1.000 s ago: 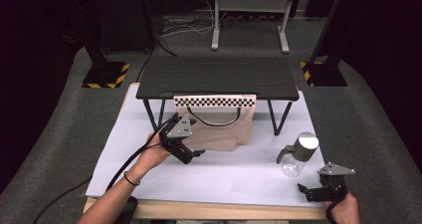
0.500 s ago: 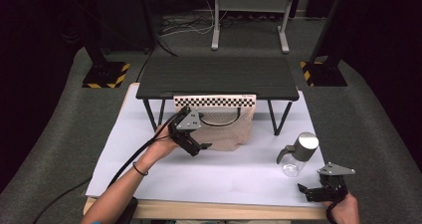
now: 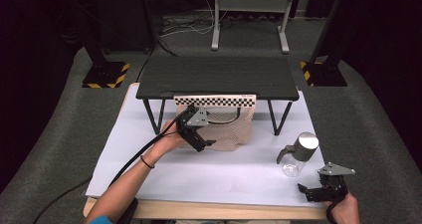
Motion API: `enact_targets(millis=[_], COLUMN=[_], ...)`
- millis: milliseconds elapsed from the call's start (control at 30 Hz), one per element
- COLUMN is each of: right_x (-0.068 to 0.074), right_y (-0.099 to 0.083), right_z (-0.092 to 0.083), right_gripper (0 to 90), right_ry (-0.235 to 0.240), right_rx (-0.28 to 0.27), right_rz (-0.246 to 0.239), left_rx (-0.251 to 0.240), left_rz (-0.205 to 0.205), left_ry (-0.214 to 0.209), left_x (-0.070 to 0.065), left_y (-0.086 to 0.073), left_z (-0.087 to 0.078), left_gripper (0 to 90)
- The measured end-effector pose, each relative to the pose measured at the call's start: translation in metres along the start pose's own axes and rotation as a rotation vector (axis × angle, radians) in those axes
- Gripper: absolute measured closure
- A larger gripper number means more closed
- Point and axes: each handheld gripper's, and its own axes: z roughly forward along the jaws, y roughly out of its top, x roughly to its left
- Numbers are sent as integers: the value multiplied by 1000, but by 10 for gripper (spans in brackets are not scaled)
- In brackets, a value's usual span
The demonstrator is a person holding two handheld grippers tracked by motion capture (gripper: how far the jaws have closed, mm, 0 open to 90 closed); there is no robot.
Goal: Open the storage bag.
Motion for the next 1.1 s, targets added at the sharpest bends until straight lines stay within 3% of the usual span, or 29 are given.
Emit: enact_targets(millis=[233,467,667,900,1100], right_x=[0,0,0,0,0], right_y=[0,0,0,0,0], right_z=[0,0,0,0,0], right_gripper=[0,0,0,0,0], right_ry=[0,0,-1,-1,-1], right_rx=[0,-2,-4,-2,0], right_rz=[0,1,1,1,0], left_rx=[34,44,74,44,46], left_rz=[-13,-50,-65,-104,-105], left_ry=[-30,-98,-174,-269,-270], left_x=[4,5,-6,-18,-21], left_y=[-7,-13,-14,-7,-5], left_z=[11,13,2,-19,-22], left_gripper=[1,0,0,0,0])
